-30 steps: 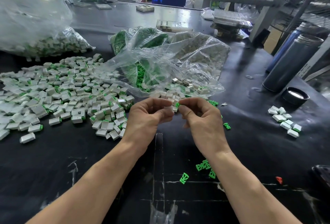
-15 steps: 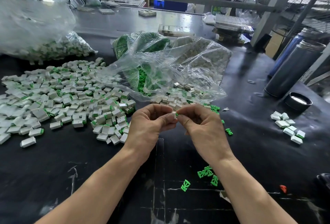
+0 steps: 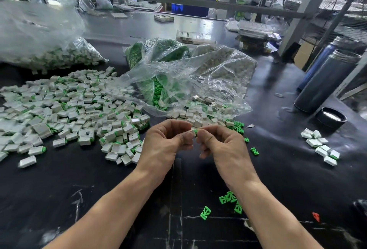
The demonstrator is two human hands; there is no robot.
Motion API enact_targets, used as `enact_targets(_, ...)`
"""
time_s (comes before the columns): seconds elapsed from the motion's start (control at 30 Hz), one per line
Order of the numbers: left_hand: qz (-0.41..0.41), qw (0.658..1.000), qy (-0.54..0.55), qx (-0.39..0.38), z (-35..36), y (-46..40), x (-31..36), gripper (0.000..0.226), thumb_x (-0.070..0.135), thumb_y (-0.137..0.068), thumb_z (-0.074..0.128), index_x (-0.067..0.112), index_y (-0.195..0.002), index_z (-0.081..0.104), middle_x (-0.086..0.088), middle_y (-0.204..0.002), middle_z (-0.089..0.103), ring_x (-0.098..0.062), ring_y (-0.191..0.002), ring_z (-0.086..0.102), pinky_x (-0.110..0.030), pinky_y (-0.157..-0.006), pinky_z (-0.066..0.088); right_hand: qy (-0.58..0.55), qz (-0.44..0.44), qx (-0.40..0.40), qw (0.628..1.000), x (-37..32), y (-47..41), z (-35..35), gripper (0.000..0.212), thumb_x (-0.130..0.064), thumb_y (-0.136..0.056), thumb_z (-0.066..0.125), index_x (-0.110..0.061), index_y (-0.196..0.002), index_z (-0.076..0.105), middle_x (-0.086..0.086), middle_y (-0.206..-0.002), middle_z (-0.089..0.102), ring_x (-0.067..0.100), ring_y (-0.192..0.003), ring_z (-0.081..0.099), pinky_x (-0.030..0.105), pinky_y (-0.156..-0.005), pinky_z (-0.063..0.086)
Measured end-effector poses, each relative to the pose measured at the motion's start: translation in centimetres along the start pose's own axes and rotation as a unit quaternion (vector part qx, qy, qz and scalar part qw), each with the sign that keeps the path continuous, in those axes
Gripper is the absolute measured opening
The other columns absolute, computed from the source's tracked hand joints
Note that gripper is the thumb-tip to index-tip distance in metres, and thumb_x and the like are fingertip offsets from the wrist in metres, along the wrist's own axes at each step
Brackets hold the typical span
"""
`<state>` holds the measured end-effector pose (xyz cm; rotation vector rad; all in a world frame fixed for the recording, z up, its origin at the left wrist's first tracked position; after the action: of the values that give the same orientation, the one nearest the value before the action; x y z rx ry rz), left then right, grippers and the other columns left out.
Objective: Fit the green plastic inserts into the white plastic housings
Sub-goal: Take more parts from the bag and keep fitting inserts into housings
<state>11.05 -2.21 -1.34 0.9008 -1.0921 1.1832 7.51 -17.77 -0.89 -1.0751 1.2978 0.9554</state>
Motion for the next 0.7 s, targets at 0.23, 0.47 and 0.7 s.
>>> enact_targets(0.23, 0.003, 0.999, -0.052, 0.008, -0.3, 0.0, -0.1, 0.01, -0.004, -0.084, 0.077, 0.005, -0.087, 0.075, -0.005, -0.069, 0.072, -0.013, -0.063, 0.065, -0.023, -0.059, 0.056, 0.125, -0.034, 0.003, 0.992, -0.9, 0.7, 0.1, 0.011, -0.02, -0.096, 0.075, -0.024, -0.086, 0.075, -0.002, -0.08, 0.073, 0.009, -0.068, 0.063, 0.037, -0.066, 0.059)
enact_targets(0.47, 0.011, 0.994, -0.106, 0.004, -0.3, 0.2, 0.0, 0.019, -0.007, -0.084, 0.076, 0.011, -0.081, 0.078, -0.008, -0.076, 0.076, -0.013, -0.065, 0.07, -0.022, -0.06, 0.057, 0.199, -0.036, -0.029, 0.979, -1.8, 0.9, 0.0, 0.013, -0.023, -0.096, 0.074, -0.024, -0.083, 0.074, 0.001, -0.078, 0.071, 0.022, -0.076, 0.065, 0.049, -0.077, 0.058)
enact_targets(0.7, 0.004, 0.991, -0.134, -0.009, 0.0, 0.3, 0.1, 0.026, -0.01, -0.082, 0.076, 0.014, -0.074, 0.078, -0.003, -0.07, 0.075, -0.011, -0.059, 0.066, -0.022, -0.057, 0.056, 0.227, -0.032, -0.051, 0.972, -1.9, 0.8, -0.2, 0.011, -0.023, -0.095, 0.075, -0.023, -0.084, 0.076, -0.003, -0.073, 0.069, 0.009, -0.067, 0.061, 0.046, -0.076, 0.06)
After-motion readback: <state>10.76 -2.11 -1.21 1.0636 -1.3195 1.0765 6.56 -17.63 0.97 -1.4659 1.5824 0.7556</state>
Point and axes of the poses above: each hand's wrist, its own y-axis away from the middle knuckle, its own z-axis out of the palm, x = y × z, the point moved 7 cm from there along -y, towards the middle knuckle
